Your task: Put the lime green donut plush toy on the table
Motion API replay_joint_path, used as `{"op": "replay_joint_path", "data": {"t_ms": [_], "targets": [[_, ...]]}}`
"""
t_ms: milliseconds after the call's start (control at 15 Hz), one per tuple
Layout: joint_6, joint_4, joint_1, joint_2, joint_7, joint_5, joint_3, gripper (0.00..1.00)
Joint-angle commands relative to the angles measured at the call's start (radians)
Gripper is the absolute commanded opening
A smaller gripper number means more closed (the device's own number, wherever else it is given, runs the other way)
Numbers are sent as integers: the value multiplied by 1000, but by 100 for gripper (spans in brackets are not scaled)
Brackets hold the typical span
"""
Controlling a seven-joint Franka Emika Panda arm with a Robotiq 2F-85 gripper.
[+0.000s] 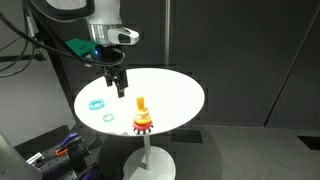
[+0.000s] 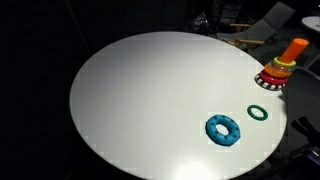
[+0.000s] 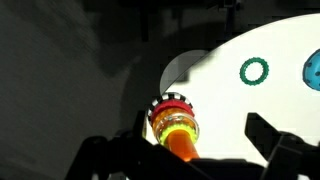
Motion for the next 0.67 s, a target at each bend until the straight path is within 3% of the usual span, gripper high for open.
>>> {"op": "replay_joint_path", "data": {"t_ms": [0,600], "targets": [[-2,1,-6,0,-3,3,6,100],[206,-43,-14,126,32,54,-8,100]]}}
